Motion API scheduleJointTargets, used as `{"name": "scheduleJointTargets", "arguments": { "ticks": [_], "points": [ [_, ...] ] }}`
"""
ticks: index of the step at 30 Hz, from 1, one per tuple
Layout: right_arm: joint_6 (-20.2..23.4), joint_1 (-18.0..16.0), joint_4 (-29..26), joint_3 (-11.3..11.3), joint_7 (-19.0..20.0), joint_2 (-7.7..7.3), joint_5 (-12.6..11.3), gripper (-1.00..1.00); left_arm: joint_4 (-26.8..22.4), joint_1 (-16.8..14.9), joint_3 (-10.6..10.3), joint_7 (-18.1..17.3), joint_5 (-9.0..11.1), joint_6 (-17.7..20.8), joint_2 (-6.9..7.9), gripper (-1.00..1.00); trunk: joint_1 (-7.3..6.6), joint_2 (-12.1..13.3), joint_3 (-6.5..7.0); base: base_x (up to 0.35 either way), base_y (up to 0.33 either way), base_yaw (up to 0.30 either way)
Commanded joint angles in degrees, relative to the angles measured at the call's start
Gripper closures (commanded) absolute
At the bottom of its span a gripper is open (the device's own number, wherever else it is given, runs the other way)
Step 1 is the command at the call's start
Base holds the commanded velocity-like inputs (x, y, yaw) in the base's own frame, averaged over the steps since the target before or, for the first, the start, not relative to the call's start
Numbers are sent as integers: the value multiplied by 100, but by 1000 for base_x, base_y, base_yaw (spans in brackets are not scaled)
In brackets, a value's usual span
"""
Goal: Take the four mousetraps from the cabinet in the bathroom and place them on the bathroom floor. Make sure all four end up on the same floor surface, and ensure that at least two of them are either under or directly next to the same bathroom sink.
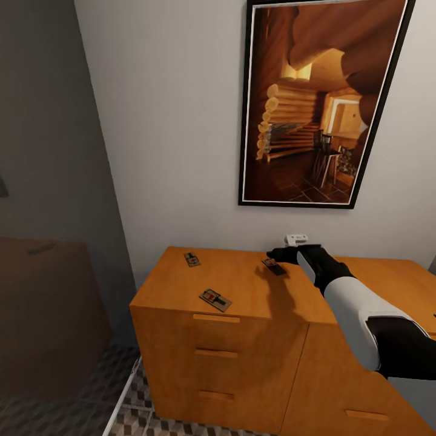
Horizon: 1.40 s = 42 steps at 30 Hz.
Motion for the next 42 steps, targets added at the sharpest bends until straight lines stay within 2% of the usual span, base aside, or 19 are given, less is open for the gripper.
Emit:
{"name": "scheduleJointTargets", "arguments": {
  "ticks": [1,9,42],
  "points": [
    [-31,-2,41,20,14,-6,5,-100,5,-5,-41,44,-4,-19,2,-100,0,-3,-6,0,0,0],
    [-202,-2,215,20,12,-16,11,-100,5,-5,-43,44,-4,-19,2,-100,0,-3,-6,0,0,0],
    [-233,-2,355,28,10,-1,12,-100,31,-5,-44,44,-4,-19,1,-100,0,-3,-6,0,0,0]
  ]
}}
